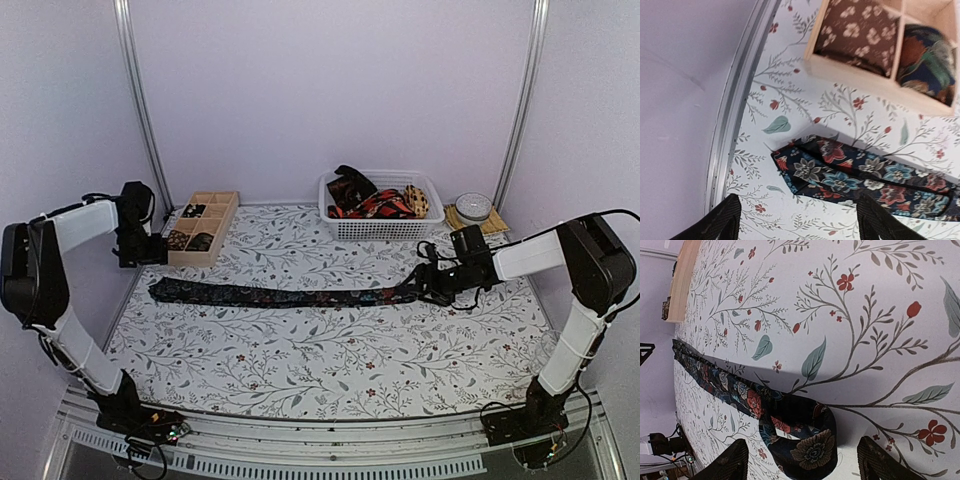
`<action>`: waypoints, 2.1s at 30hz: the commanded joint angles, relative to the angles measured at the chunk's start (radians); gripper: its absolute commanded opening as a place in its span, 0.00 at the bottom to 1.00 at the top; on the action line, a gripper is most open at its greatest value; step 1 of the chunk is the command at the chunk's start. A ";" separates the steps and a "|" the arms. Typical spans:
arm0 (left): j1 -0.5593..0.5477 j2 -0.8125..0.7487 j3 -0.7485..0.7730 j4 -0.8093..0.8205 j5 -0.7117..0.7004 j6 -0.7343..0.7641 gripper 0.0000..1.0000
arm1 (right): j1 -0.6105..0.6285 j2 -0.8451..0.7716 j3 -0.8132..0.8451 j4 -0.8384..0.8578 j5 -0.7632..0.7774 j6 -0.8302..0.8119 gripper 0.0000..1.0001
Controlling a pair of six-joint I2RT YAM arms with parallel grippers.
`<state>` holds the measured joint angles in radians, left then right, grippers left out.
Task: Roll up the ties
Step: Adjust the tie at the center of the board.
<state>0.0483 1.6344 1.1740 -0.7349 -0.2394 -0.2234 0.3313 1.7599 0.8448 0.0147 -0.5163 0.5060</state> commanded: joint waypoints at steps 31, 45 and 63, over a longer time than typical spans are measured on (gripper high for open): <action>-0.622 0.487 0.316 0.049 0.014 -0.121 0.75 | 0.005 0.023 0.057 -0.087 0.035 -0.023 0.31; -0.652 0.437 0.366 0.060 0.060 -0.085 0.78 | -0.014 -0.052 0.120 -0.198 0.031 -0.004 0.64; -0.706 0.717 0.867 0.024 0.477 -0.006 0.55 | -0.007 -0.086 0.228 -0.149 -0.313 0.018 0.44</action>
<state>-0.6506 2.2642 2.0010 -0.6659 0.1539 -0.2619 0.3214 1.5600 1.0439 -0.1940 -0.6769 0.4835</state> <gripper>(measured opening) 0.581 0.459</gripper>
